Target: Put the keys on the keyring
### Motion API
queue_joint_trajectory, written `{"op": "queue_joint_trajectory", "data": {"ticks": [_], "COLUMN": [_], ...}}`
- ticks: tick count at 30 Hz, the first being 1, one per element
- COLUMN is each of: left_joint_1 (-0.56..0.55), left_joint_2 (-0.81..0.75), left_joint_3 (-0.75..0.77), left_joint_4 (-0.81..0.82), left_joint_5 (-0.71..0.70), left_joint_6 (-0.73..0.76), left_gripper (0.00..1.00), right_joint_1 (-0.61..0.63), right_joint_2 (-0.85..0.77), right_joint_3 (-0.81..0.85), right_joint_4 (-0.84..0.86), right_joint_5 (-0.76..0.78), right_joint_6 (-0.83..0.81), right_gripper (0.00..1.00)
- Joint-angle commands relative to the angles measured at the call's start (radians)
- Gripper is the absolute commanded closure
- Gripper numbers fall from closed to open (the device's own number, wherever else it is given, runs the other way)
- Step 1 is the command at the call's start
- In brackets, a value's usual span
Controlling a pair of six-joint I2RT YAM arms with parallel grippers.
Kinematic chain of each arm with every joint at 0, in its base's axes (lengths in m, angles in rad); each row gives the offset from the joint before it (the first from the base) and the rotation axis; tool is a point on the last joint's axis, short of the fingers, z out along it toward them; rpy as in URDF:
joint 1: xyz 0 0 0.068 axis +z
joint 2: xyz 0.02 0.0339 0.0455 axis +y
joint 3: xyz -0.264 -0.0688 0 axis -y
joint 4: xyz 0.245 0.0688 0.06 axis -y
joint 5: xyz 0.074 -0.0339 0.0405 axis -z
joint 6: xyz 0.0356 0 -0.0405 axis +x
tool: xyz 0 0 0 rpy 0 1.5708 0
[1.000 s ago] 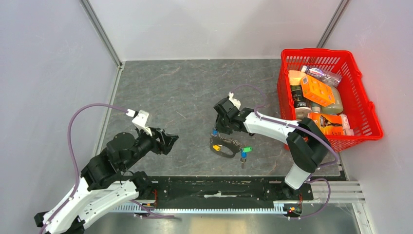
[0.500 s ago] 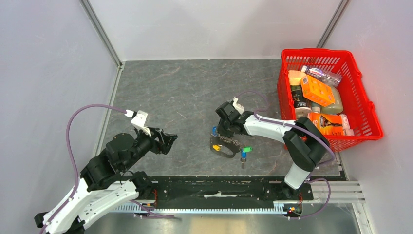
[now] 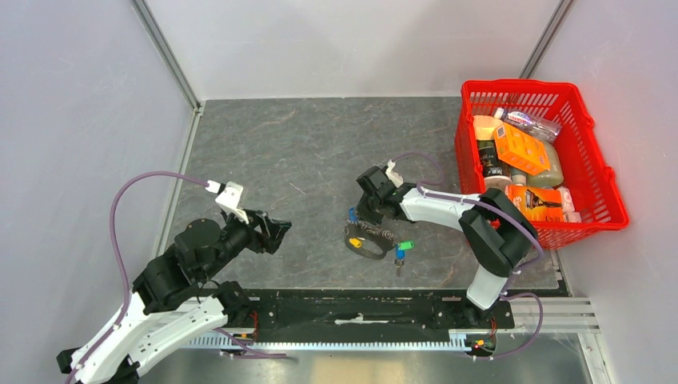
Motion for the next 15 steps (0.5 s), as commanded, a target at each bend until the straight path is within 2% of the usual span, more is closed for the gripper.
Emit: {"op": "queue_joint_trajectory", "data": {"ticks": [1,15], "left_joint_1": [-0.002,-0.002], "left_joint_2": [-0.007,-0.012], "left_joint_3": [-0.003,-0.003], "left_joint_4": [0.006,0.006], "left_joint_5": [-0.014,-0.014], "left_joint_6": [0.039,0.040], "left_gripper": [0.23,0.23], "right_joint_1": [-0.004,-0.005], "right_joint_2": [0.007,0.015], "right_joint_3": [-0.005,-0.020], "right_joint_4": [0.034,0.036], "right_joint_5": [0.006,0.009], "right_joint_6": [0.030,0.042], "right_gripper": [0.63,0.66]}}
